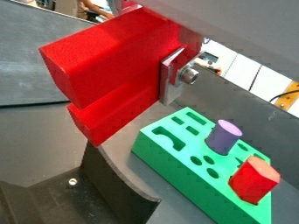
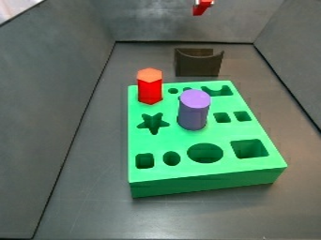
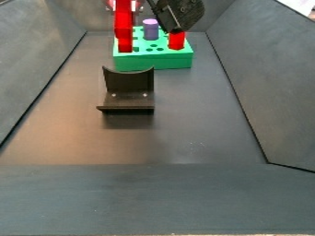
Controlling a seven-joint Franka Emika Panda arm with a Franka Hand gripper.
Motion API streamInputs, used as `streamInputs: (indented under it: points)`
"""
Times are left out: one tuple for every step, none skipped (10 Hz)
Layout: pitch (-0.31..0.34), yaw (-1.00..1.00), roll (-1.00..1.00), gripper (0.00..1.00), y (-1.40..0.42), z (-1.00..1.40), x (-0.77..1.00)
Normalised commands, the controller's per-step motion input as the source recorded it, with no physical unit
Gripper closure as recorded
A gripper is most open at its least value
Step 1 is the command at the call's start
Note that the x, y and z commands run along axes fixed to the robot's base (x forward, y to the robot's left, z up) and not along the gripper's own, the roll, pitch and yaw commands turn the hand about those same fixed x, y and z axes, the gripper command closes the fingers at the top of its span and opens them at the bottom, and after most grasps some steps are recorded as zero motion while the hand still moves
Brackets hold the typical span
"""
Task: Pick up the double-square object. Move up. Rotate the double-square object. Place the double-square object on the fixture. Regrasp the double-square object. Move to above the board. Insert the double-square object.
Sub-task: Place the double-square object on the fixture.
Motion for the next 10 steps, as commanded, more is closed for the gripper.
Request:
streamInputs:
  points:
    - [0.219,-0.10,-1.00,1.00,0.13,-1.00,0.12]
    - [0.207,-0.11,-1.00,1.00,0.14,-1.00,0.13]
    - [0.231,-0.15,-0.98,1.00,0.14,-1.00,0.14]
    - [0.208,-0.17,-0.82,1.00,0.14,-1.00,0.15]
    - [0.141,-0.20,-0.59,1.00,0.14,-1.00,0.15]
    - [0.090,-0.21,-0.41,1.00,0.14,-1.00,0.16]
    - [0.048,-0.21,-0.26,1.00,0.14,-1.00,0.17]
    - [-0.001,-0.19,-0.18,1.00,0.12,-0.87,0.16]
    - [-0.022,-0.17,-0.15,1.00,0.10,-0.64,0.13]
    - [-0.038,-0.14,-0.12,1.00,0.07,-0.44,0.10]
